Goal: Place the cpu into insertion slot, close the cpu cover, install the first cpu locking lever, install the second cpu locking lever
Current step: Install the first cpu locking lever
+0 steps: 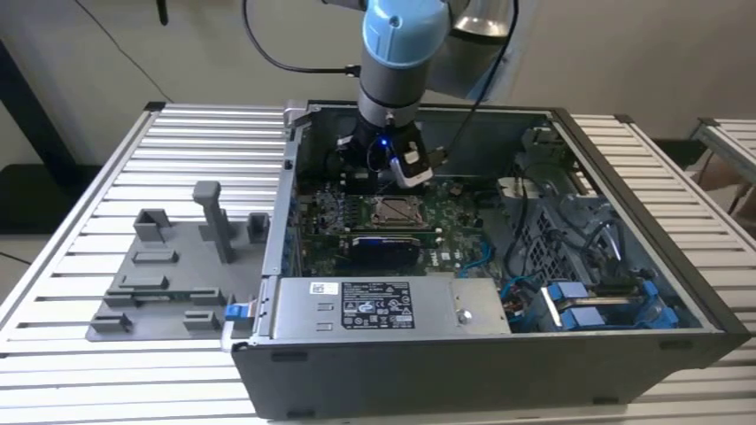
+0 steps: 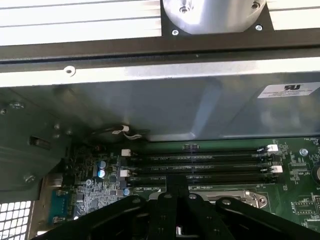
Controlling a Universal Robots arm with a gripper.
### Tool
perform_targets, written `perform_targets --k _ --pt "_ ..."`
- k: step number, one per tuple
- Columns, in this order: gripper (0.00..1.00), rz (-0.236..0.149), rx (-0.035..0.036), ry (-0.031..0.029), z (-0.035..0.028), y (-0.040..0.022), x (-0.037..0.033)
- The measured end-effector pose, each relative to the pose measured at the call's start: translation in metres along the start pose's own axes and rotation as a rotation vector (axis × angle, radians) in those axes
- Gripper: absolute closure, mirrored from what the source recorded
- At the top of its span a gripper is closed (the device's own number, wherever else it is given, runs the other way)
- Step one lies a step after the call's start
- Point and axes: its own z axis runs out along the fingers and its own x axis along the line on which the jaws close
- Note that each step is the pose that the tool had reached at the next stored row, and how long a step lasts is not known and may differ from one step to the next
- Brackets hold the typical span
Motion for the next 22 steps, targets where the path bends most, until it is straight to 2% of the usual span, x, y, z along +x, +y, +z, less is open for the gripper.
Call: perform_targets --k 3,9,22 --pt "0.89 -0.002 0.0 0.0006 0.0015 -0.0026 -0.0001" --pt "0.89 -0.005 0.0002 0.0018 0.0088 -0.0057 -0.0008" --pt "0.89 -0.006 0.0003 0.0021 0.0131 -0.0076 -0.0043"
